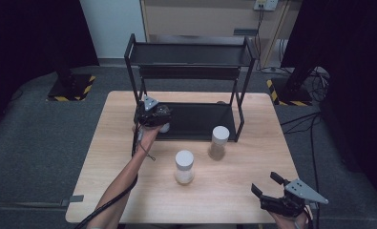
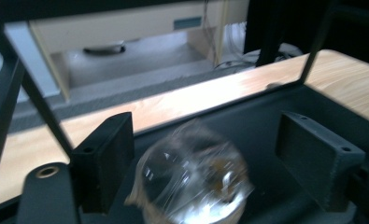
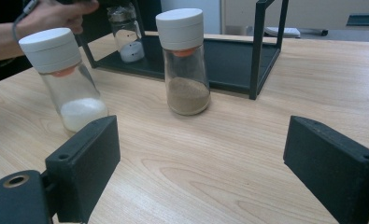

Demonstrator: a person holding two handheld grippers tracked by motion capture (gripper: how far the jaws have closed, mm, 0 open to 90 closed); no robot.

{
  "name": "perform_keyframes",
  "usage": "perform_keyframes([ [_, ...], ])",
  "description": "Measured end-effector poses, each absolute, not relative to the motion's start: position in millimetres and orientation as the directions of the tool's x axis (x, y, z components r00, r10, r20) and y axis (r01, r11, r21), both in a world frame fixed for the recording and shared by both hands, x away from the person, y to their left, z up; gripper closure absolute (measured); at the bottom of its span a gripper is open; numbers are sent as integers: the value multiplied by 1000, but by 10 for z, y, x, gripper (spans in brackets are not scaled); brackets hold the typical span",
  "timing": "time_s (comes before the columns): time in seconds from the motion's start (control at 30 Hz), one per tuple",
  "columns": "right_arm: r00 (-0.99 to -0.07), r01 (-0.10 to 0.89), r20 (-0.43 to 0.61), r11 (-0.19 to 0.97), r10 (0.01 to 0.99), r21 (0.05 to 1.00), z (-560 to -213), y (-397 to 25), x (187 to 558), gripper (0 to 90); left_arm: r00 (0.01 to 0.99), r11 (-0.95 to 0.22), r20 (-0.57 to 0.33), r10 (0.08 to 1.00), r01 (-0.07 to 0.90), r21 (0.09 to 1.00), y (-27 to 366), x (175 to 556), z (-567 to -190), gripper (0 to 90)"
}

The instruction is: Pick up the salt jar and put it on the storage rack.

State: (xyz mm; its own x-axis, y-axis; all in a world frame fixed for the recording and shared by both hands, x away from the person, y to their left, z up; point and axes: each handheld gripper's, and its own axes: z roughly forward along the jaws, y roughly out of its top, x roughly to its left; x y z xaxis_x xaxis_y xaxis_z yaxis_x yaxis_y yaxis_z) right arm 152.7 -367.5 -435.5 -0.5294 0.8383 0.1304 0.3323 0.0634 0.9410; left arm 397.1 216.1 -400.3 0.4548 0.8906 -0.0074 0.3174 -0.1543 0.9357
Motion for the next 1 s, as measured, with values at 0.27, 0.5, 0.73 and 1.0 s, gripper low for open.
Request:
perform_keyframes([
  [0.27,-533,331,126,69,837,941,-4354,-3668,1531,109,526,-185,7,850,286,940,2179,3907,-3705,61],
  [0.5,-535,330,122,74,836,941,-4350,-3661,1534,109,579,-190,4,816,261,946,2329,3719,-3488,56],
  [0.73,-537,330,119,78,835,941,-4344,-3652,1535,109,627,-179,-18,779,249,952,2545,3531,-3427,65],
  [1.0,-537,331,115,83,835,940,-4338,-3644,1534,108,668,-195,-1,744,219,956,2716,3258,-3339,68],
])
